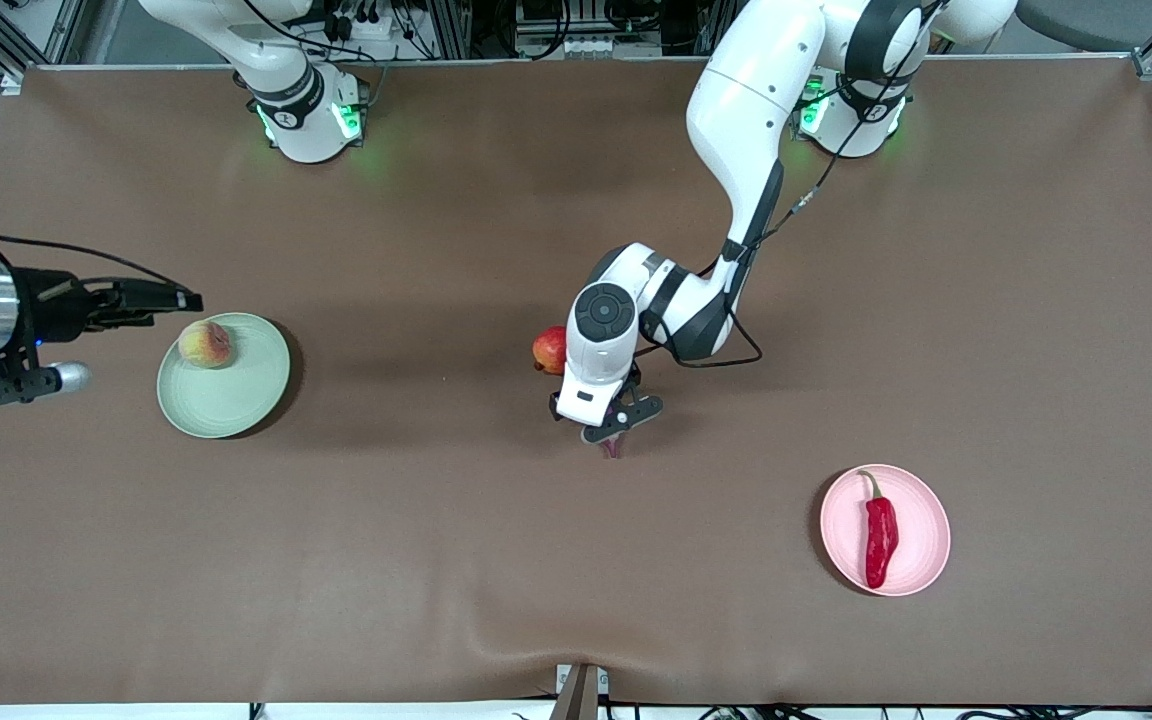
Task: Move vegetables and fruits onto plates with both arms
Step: 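Grasp the purple eggplant with the left gripper while the right gripper reaches the pomegranate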
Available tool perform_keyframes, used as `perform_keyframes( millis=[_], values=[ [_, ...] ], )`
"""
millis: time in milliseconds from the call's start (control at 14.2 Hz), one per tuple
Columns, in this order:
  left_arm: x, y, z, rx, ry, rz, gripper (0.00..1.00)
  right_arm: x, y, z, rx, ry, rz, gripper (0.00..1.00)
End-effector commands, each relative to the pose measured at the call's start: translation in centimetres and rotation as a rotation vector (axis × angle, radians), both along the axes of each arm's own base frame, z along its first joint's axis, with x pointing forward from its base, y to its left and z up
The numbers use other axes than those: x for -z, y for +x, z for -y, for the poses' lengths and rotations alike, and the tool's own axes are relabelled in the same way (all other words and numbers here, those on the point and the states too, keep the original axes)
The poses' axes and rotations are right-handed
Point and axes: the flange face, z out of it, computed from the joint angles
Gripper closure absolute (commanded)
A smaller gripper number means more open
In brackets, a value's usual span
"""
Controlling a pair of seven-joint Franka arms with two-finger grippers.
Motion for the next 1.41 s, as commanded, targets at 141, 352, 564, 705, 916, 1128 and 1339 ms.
perform_keyframes(
  millis=[141, 352, 564, 705, 916, 1128, 1339],
  values=[
    [0.0, -1.3, -0.2, 0.027, 0.068, -0.069, 1.0, -2.4, -0.7, -7.6, 0.128, -0.069, -0.066, 0.0],
    [-3.6, 1.0, -3.0, 0.061, 0.097, -0.082, 1.0, -1.5, -0.7, -11.9, 0.179, -0.12, -0.072, 0.0],
    [-9.3, 5.3, -8.4, 0.07, 0.095, -0.054, 1.0, -0.6, -0.9, -16.8, 0.234, -0.156, -0.078, 0.0],
    [-12.0, 8.8, -14.1, 0.094, 0.078, -0.047, 1.0, 0.7, -1.3, -21.1, 0.294, -0.193, -0.097, 0.0],
    [-13.1, 13.3, -23.1, 0.127, 0.09, -0.03, 1.0, 3.4, -1.8, -26.5, 0.36, -0.267, -0.094, 0.0],
    [-13.4, 16.8, -34.3, 0.217, 0.137, -0.031, 1.0, 8.3, -2.9, -33.6, 0.478, -0.336, -0.101, 0.0],
    [-12.5, 18.2, -42.3, 0.315, 0.137, -0.051, 1.0, 13.6, -3.9, -38.3, 0.519, -0.38, -0.093, 0.0]
  ],
)
